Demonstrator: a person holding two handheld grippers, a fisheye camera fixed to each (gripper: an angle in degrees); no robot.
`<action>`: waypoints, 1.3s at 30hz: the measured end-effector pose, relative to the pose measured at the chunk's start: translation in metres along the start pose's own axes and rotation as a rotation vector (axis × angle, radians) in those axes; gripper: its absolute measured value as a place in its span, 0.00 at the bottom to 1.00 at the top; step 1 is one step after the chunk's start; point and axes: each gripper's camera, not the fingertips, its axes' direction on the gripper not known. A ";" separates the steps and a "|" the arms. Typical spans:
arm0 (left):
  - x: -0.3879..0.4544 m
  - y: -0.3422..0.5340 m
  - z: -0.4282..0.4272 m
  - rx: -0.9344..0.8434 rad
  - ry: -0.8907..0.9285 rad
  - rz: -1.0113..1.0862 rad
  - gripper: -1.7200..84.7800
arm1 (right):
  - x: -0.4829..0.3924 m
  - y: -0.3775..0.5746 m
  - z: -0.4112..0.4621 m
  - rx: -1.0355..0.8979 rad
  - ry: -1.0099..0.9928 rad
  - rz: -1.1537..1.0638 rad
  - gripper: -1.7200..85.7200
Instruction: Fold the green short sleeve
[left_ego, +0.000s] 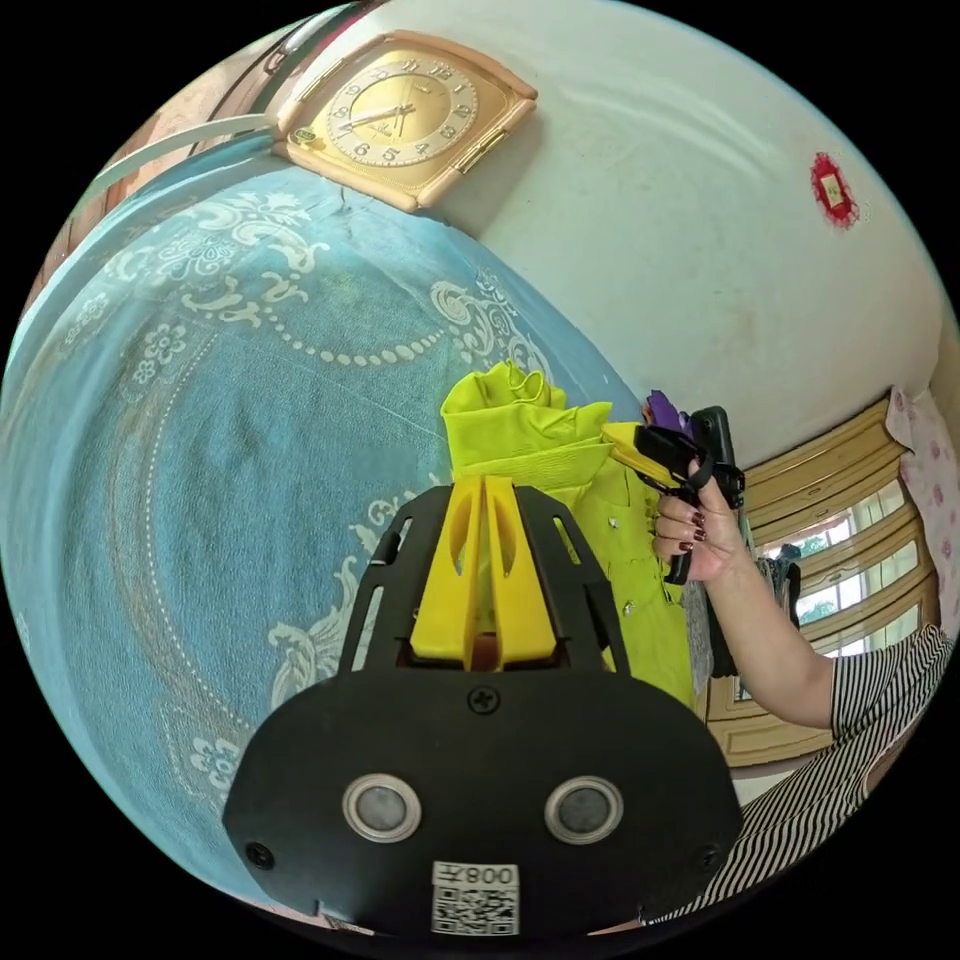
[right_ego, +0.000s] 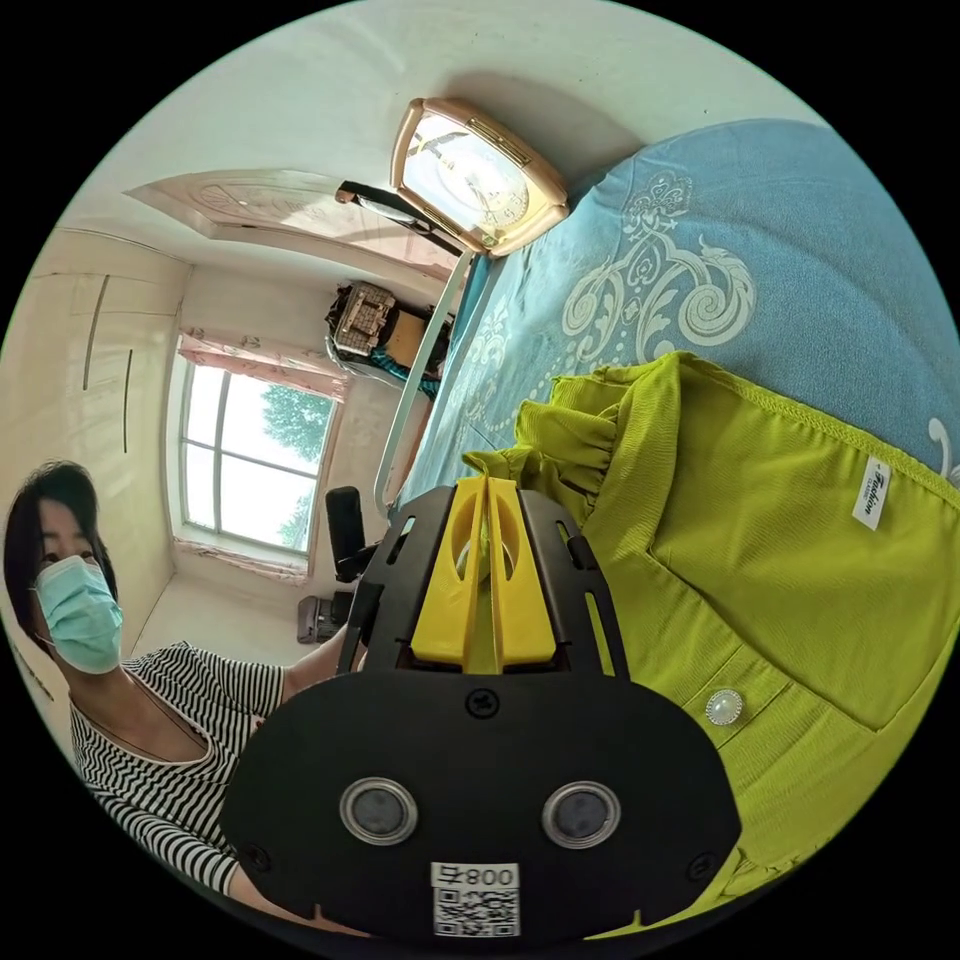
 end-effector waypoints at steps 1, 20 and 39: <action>0.003 0.000 -0.001 0.014 -0.019 0.003 0.04 | 0.005 0.001 -0.006 0.003 -0.007 0.003 0.02; 0.093 0.014 -0.011 0.098 0.078 0.235 0.04 | 0.061 0.012 -0.068 0.019 -0.040 0.056 0.02; 0.175 0.065 0.056 -0.310 -0.042 0.470 0.04 | 0.000 0.041 -0.051 -0.140 0.224 -0.130 0.02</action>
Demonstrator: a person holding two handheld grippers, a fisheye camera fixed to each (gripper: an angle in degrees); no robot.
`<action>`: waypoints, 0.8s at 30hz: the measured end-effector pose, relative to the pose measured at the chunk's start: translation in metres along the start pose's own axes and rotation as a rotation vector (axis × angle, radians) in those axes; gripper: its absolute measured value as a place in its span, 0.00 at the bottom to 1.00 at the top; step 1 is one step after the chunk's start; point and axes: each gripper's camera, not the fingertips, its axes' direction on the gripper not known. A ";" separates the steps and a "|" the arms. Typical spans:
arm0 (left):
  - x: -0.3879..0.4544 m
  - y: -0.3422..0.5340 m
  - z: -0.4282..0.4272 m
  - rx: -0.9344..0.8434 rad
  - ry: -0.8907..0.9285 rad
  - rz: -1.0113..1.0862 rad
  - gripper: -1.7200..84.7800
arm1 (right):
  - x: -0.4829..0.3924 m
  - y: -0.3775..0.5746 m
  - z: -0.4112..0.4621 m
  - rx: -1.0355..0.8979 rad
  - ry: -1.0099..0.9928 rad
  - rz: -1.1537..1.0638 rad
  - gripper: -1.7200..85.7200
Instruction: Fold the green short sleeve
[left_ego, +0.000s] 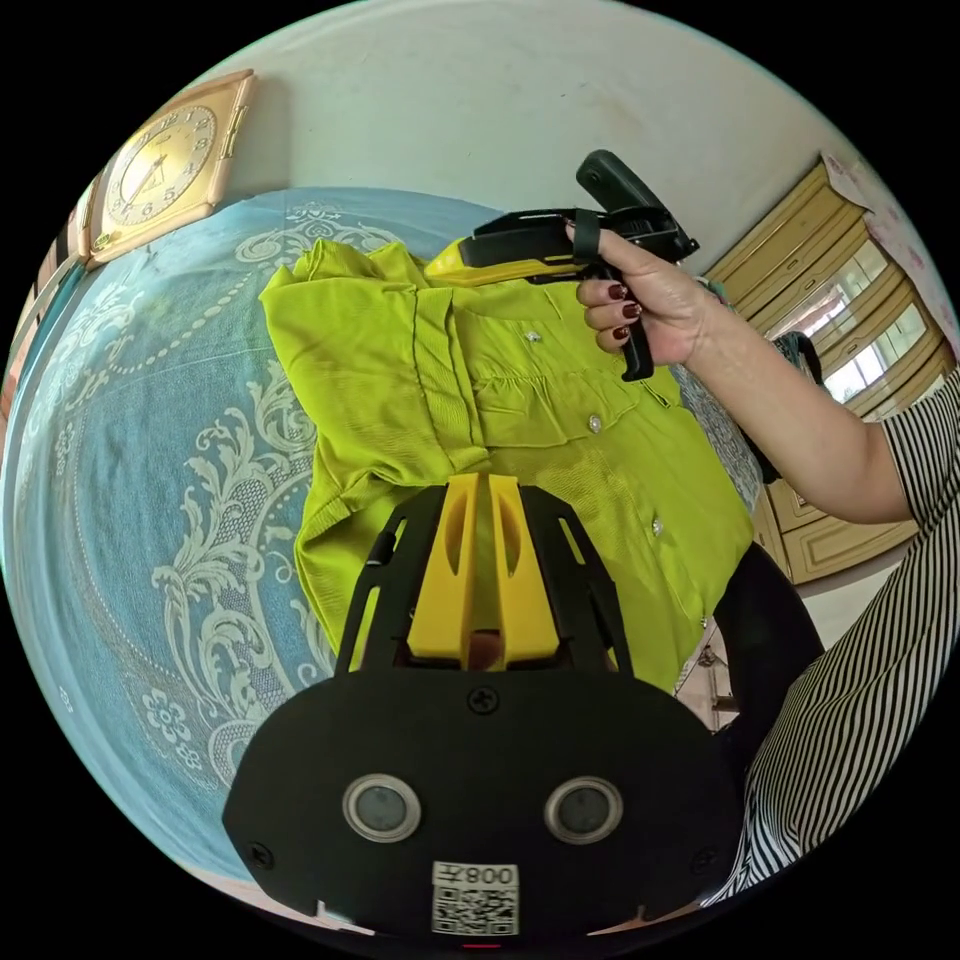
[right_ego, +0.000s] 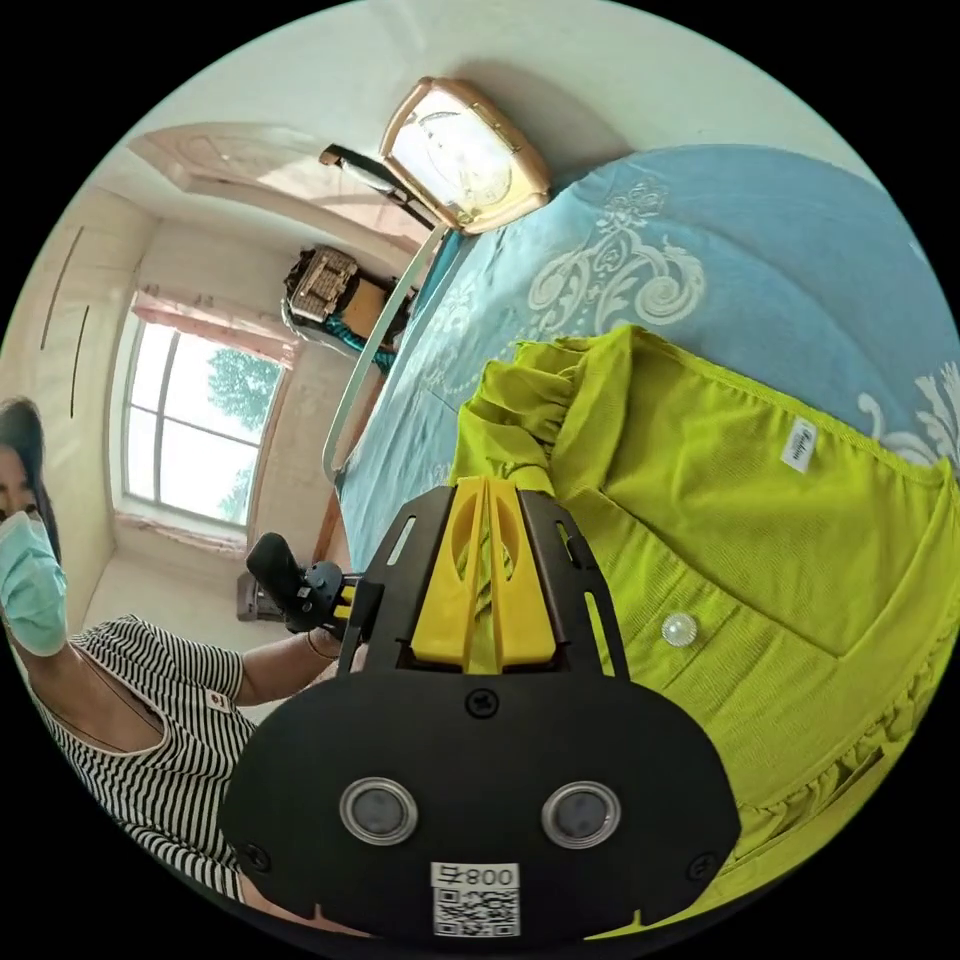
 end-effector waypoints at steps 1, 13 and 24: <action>0.002 0.001 -0.001 0.000 -0.001 -0.001 0.04 | -0.015 -0.008 0.014 -0.043 0.032 -0.051 0.02; -0.003 0.020 -0.020 0.113 0.031 -0.140 0.04 | -0.011 0.018 0.036 0.010 0.183 0.071 0.02; -0.012 0.004 -0.021 0.119 0.005 -0.207 0.04 | -0.075 0.035 0.030 -0.005 0.205 -0.112 0.02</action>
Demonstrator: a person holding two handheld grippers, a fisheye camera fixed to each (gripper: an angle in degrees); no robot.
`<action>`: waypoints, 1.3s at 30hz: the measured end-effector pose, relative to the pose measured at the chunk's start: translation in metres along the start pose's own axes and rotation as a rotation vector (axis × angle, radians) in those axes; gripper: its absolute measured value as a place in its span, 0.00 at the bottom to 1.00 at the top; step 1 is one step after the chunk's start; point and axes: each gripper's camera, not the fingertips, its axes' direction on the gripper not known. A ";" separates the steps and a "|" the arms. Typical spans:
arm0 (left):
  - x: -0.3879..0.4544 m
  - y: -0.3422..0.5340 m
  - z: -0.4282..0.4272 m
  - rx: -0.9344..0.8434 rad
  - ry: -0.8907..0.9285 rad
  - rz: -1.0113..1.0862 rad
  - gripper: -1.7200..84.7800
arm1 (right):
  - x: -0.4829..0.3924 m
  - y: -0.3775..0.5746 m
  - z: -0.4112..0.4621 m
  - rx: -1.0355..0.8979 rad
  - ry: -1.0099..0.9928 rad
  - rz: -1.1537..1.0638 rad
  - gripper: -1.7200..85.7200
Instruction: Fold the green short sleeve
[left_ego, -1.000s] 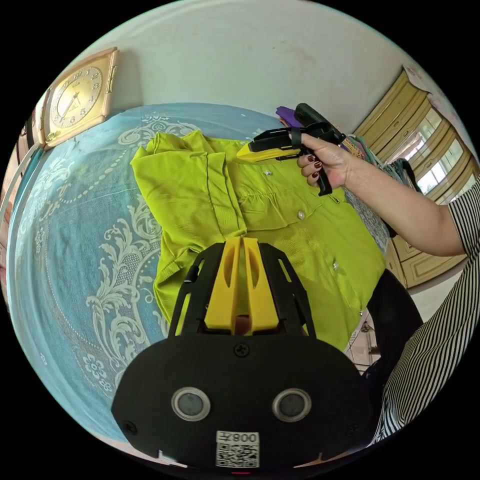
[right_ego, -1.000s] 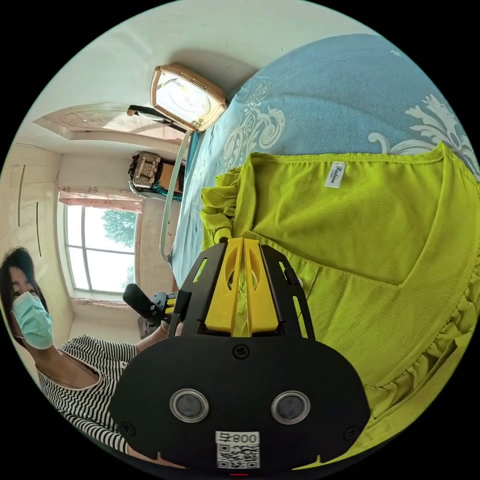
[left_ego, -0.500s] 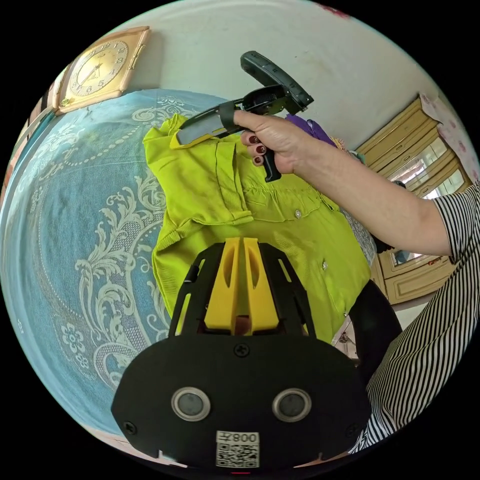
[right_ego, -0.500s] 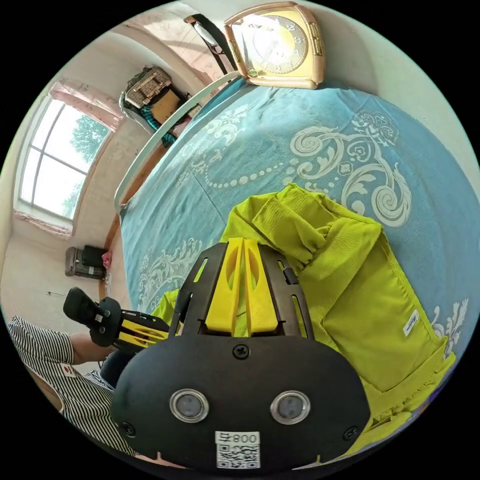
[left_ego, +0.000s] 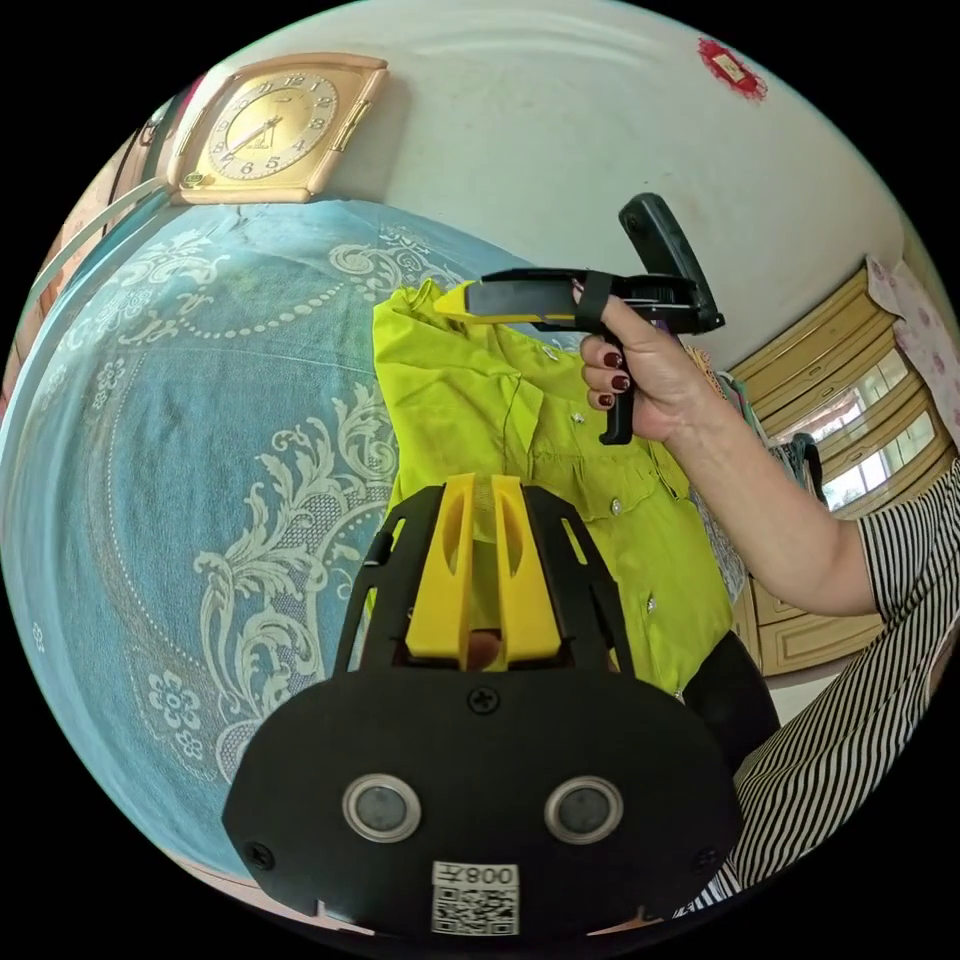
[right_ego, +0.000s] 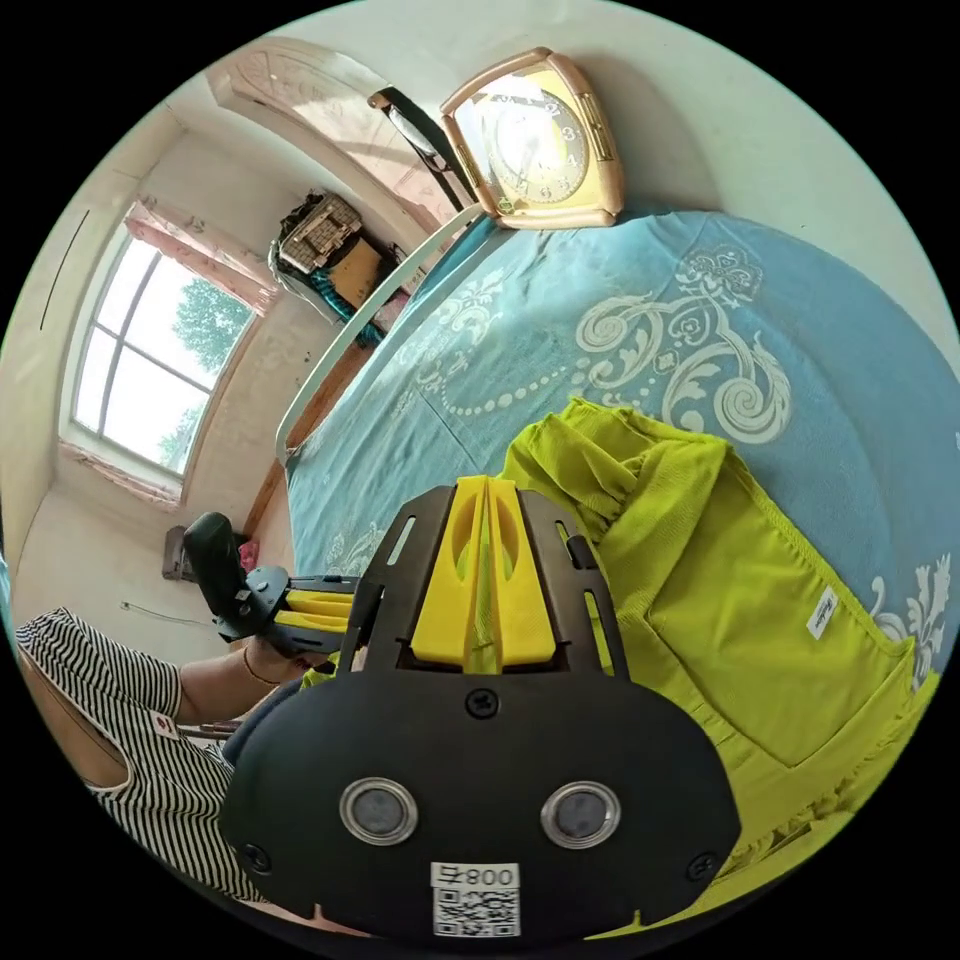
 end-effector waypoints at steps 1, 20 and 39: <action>0.003 0.001 0.005 -0.022 -0.021 0.008 0.04 | -0.004 -0.001 0.008 -0.034 0.041 -0.007 0.02; 0.013 0.042 -0.001 -0.061 -0.111 -0.017 0.02 | -0.004 0.165 -0.031 -0.056 0.039 0.095 0.02; 0.017 0.072 -0.024 -0.030 -0.113 0.007 0.02 | -0.011 0.447 -0.178 0.171 0.136 0.293 0.02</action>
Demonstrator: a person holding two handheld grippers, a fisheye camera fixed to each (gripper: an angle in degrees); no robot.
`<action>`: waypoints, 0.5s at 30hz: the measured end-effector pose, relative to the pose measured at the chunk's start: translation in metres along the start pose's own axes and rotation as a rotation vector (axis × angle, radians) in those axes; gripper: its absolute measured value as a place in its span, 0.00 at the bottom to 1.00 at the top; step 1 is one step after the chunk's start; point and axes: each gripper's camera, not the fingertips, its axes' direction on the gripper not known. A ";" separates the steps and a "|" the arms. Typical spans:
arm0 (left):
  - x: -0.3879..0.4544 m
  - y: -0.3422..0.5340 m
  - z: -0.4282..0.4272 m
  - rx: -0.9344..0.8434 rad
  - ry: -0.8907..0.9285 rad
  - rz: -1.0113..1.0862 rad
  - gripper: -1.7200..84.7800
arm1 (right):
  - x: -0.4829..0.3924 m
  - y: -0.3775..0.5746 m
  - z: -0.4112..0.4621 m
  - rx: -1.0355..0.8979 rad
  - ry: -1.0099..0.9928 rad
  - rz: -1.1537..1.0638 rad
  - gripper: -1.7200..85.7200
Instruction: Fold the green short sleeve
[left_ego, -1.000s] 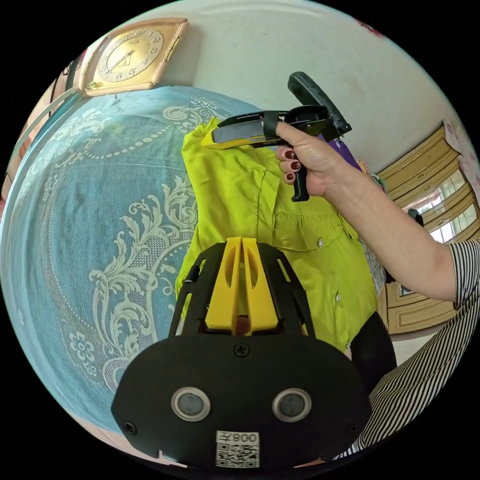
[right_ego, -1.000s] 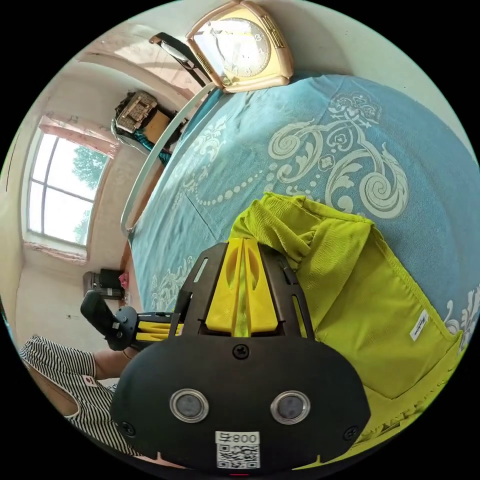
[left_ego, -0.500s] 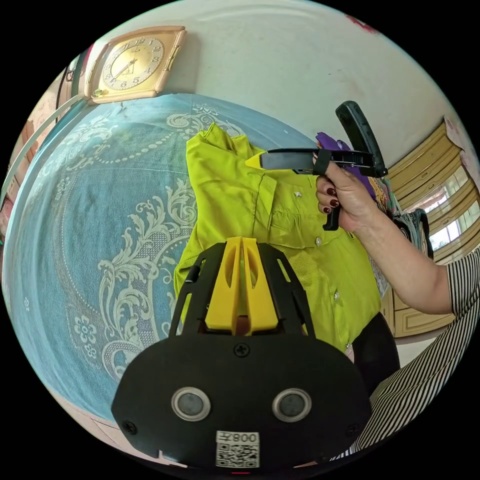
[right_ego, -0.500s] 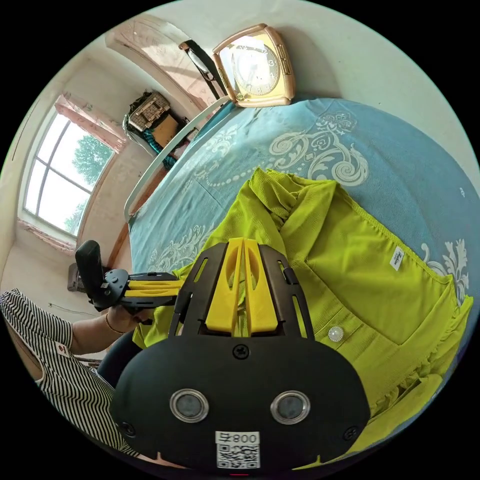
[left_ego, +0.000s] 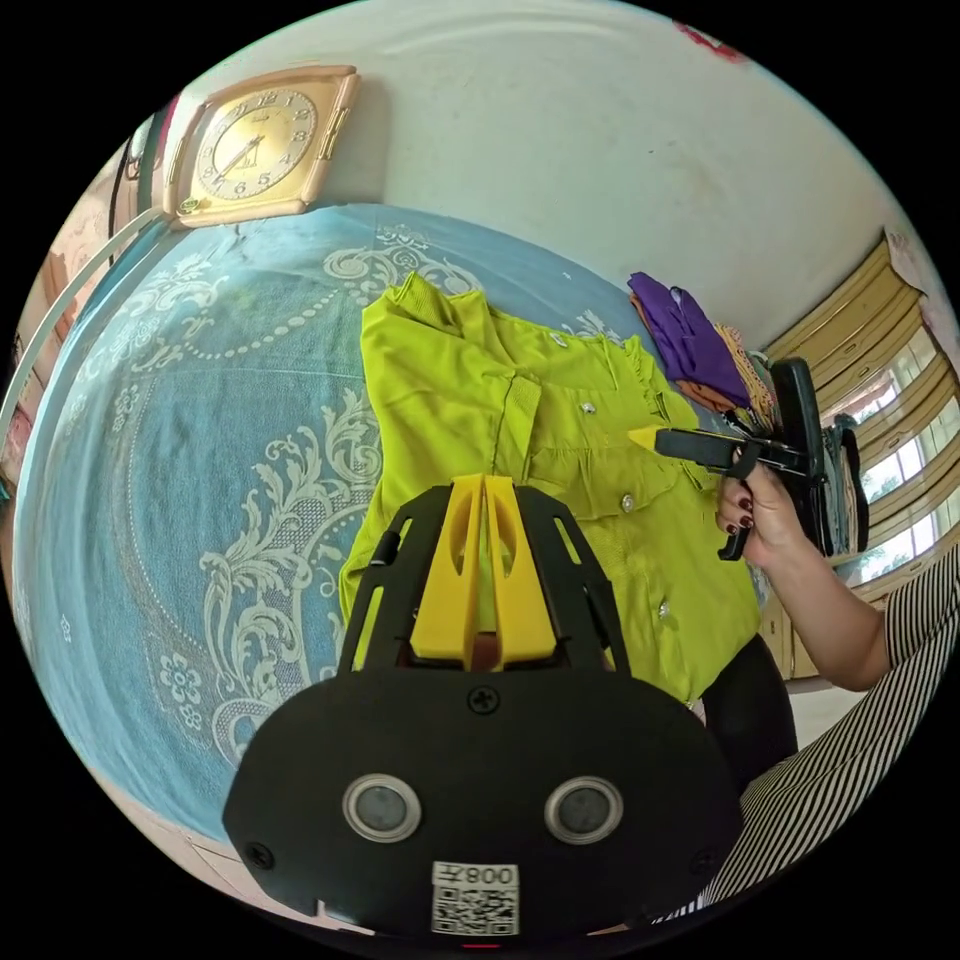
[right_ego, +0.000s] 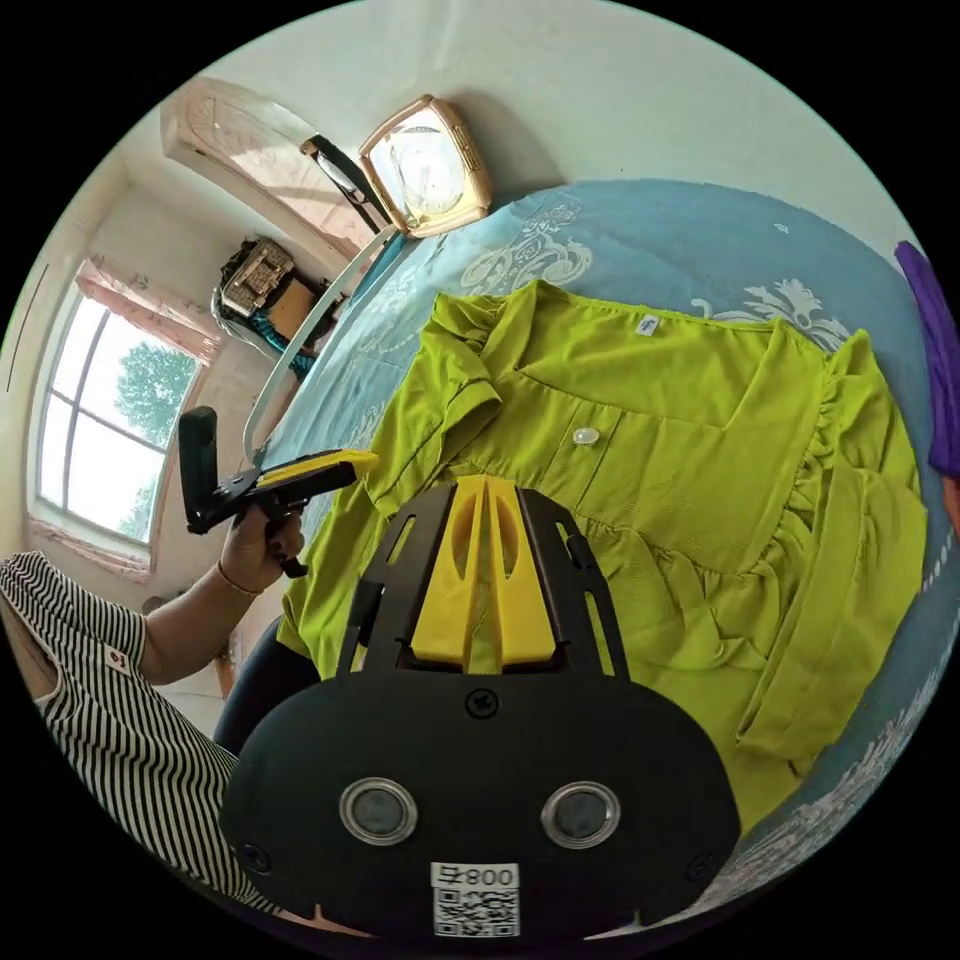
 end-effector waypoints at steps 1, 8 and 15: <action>-0.001 0.002 0.005 -0.035 0.001 0.000 0.02 | 0.019 0.023 -0.024 0.044 0.037 0.058 0.02; -0.019 0.020 0.018 -0.110 0.002 -0.054 0.02 | 0.110 0.137 -0.086 0.015 0.247 0.354 0.02; -0.028 0.064 -0.031 -0.046 0.083 -0.142 0.03 | 0.125 0.207 -0.137 0.077 0.140 0.348 0.02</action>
